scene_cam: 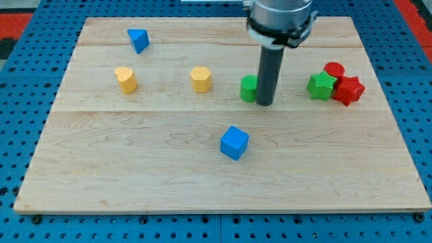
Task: Push the green circle towards the group of blocks
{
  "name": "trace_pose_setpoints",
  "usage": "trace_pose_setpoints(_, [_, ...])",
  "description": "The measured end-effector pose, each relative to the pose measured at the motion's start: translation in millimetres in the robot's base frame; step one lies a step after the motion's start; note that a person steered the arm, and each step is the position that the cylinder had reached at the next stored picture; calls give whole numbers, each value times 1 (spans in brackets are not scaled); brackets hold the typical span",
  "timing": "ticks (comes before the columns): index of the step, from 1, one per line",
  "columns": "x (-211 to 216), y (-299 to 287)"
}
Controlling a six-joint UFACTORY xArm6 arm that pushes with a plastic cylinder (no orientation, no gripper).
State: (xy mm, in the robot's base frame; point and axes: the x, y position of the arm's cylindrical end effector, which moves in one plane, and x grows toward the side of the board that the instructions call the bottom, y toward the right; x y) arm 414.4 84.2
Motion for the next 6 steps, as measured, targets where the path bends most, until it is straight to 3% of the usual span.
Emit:
trace_pose_setpoints(2, [8,-85])
trace_pose_setpoints(3, [-28,-79])
trace_pose_setpoints(4, [-29,-17])
trace_pose_setpoints(6, [-28,10])
